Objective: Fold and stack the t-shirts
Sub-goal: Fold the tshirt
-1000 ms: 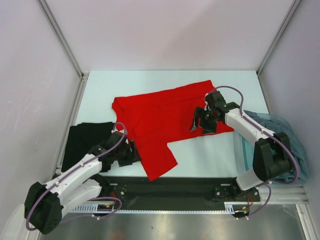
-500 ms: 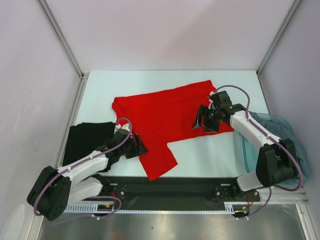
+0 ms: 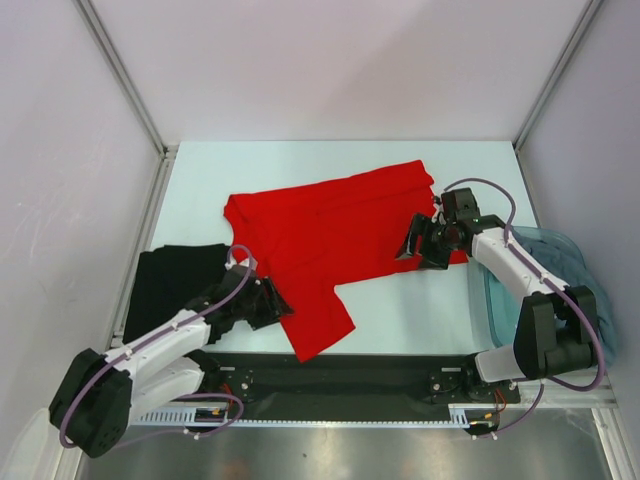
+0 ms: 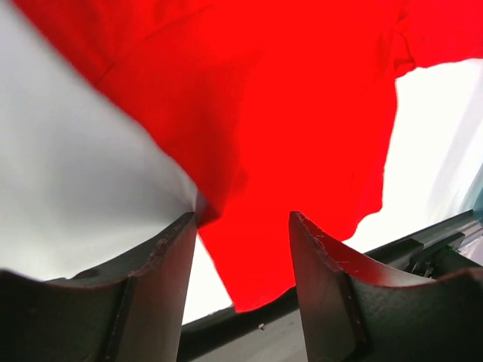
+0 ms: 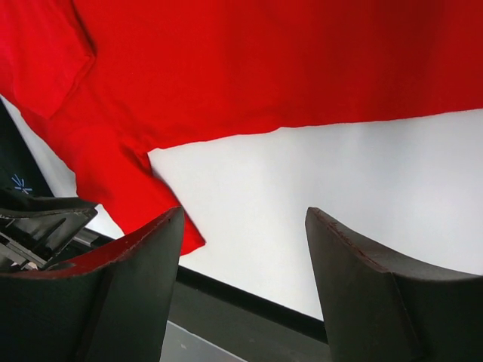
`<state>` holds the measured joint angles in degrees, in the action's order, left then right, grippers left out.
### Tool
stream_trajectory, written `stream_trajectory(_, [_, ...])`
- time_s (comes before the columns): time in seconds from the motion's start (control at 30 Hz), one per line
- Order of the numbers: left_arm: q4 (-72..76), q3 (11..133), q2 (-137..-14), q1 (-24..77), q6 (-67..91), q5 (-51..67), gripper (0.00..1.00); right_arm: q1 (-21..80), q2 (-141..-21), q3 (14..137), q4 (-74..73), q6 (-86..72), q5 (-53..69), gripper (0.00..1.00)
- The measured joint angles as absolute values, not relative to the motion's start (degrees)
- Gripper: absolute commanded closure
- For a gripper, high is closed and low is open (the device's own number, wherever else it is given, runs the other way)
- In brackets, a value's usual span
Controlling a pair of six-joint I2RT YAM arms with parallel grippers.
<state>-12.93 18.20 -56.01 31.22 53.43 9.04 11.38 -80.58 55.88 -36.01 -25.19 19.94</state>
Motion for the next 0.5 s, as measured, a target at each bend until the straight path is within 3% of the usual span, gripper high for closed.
stream_trajectory(0.5, [-11.4, 19.5, -60.1, 31.3, 54.4, 8.3, 0.46, 9.8, -80.6, 55.9, -34.9, -25.2, 21.5, 0.29])
